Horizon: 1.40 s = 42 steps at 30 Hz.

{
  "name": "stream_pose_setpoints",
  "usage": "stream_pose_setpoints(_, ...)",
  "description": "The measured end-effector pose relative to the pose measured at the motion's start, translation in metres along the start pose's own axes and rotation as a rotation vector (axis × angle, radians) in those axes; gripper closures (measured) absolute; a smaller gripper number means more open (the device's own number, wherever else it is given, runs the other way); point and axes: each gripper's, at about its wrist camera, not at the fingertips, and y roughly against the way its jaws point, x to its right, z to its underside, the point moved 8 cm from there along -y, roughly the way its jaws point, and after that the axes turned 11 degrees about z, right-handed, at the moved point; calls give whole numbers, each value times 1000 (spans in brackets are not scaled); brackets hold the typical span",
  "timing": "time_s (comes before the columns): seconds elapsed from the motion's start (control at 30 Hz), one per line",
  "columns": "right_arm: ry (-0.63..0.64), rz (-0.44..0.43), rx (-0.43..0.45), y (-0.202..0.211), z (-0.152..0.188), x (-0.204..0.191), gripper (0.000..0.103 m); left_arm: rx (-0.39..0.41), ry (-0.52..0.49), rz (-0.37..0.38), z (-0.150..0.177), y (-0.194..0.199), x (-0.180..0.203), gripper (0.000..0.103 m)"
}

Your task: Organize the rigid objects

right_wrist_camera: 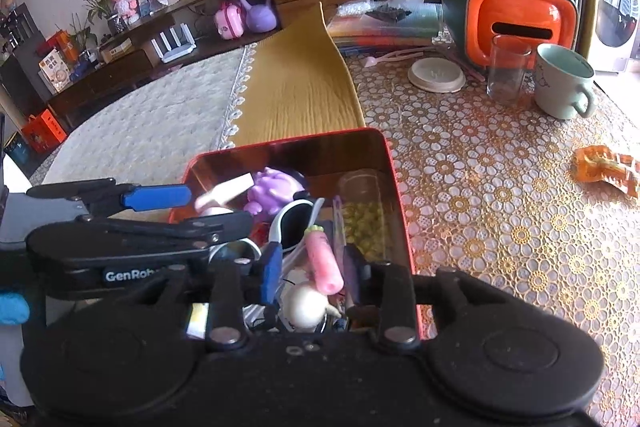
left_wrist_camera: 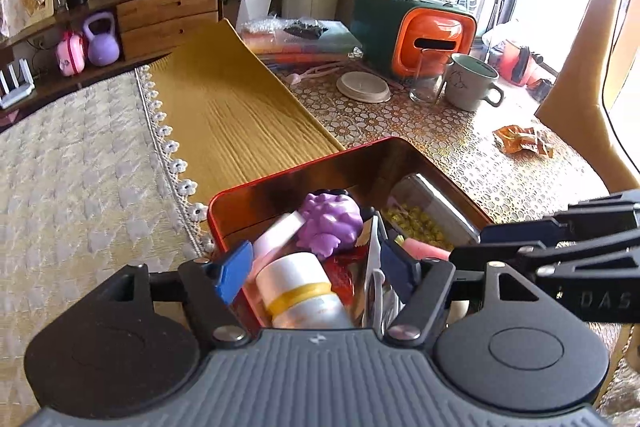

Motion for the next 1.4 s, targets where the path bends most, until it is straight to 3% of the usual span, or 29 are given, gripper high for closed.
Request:
stream_pose_setpoints(0.2, 25, -1, 43, 19, 4, -5, 63, 41, -38, -22, 3, 28, 6, 32)
stream_pose_setpoints(0.27, 39, -1, 61, 26, 5, -8, 61, 53, -33, -16, 4, 38, 9, 26)
stream_pose_setpoints(0.4, 63, -5, 106, 43, 9, -14, 49, 78, -37, -11, 7, 56, 16, 24)
stream_pose_setpoints(1.07, 66, -27, 287, 113, 40, -16, 12, 155, -50, 15, 41, 125, 48, 17)
stream_pose_setpoints(1.2, 69, -35, 303, 121, 50, -16, 4, 173, -34, 19, 46, 131, 51, 1)
stream_pose_setpoints(1.4, 57, -31, 315, 127, 59, -14, 0, 180, -38, -13, 51, 136, 54, 0)
